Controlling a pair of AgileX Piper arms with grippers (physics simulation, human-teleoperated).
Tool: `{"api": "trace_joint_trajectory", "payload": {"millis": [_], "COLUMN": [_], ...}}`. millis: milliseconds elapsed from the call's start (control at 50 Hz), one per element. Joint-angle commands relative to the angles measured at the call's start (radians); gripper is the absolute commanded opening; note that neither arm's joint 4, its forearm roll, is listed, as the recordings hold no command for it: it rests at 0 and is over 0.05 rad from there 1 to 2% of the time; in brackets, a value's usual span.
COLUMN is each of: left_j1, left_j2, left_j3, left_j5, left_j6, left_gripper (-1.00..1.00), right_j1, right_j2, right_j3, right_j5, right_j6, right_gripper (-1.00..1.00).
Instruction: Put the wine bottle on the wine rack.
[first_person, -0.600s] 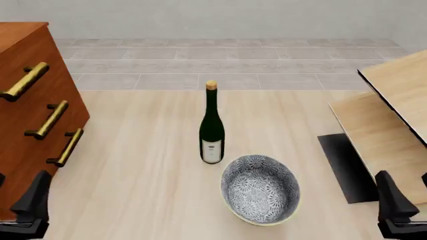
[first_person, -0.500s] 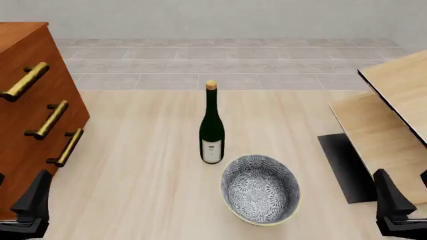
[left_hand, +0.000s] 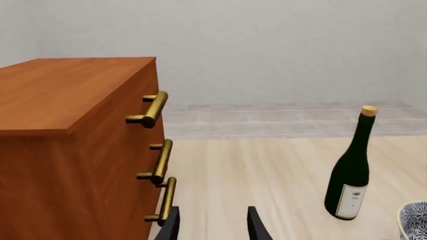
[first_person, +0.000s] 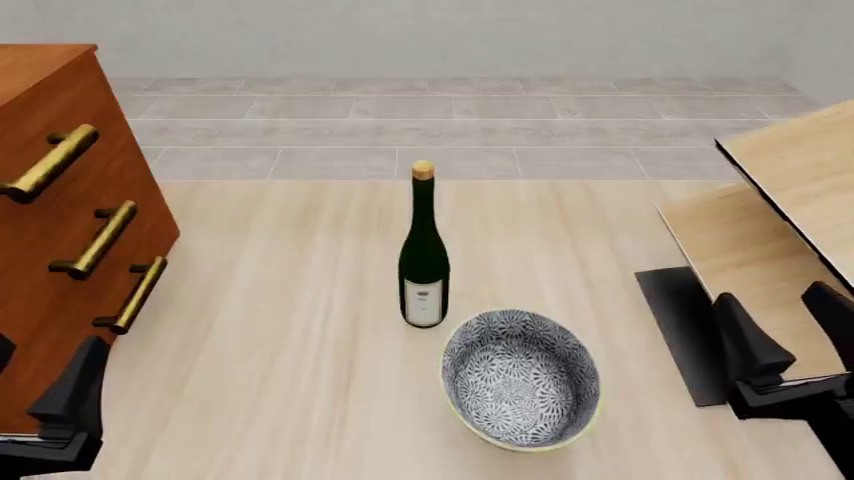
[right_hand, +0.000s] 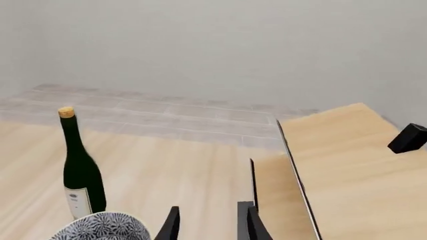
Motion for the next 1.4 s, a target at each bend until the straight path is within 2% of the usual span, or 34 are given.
{"api": "trace_joint_trajectory", "payload": {"millis": [20,120,140,300,600,660,800,1020,1400], "left_j1": [-0.008,-0.007,-0.008,-0.004,0.004,0.003,0.001,0.006,0.007], "left_j2": [-0.002,-0.003,-0.005,-0.002,-0.011,-0.006,-0.013,-0.032,-0.054], "left_j3": [-0.001,-0.002,-0.002,-0.004,-0.008,-0.008,-0.005,-0.006,0.001], "left_j5": [0.002,0.005,0.006,0.005,0.011,0.007,0.013,0.033,0.055], "left_j6": [0.005,0.009,0.011,0.016,0.021,0.019,0.024,0.035,0.047], "left_gripper": [1.0,1.0,1.0,1.0,1.0,1.0,1.0,1.0,1.0], "right_j1": [0.05,0.079,0.094,0.134,0.218,0.247,0.291,0.375,0.43], "right_j2": [0.202,0.29,0.292,0.411,0.492,0.52,0.569,0.642,0.737], "right_j3": [-0.069,-0.108,-0.121,-0.221,-0.329,-0.344,-0.387,-0.462,-0.55], "right_j5": [-0.112,-0.136,-0.129,-0.089,-0.04,-0.044,-0.027,-0.014,0.003], "right_j6": [-0.016,-0.02,0.0,-0.017,-0.002,-0.018,-0.011,-0.038,-0.01], "right_gripper": [1.0,1.0,1.0,1.0,1.0,1.0,1.0,1.0,1.0]}}
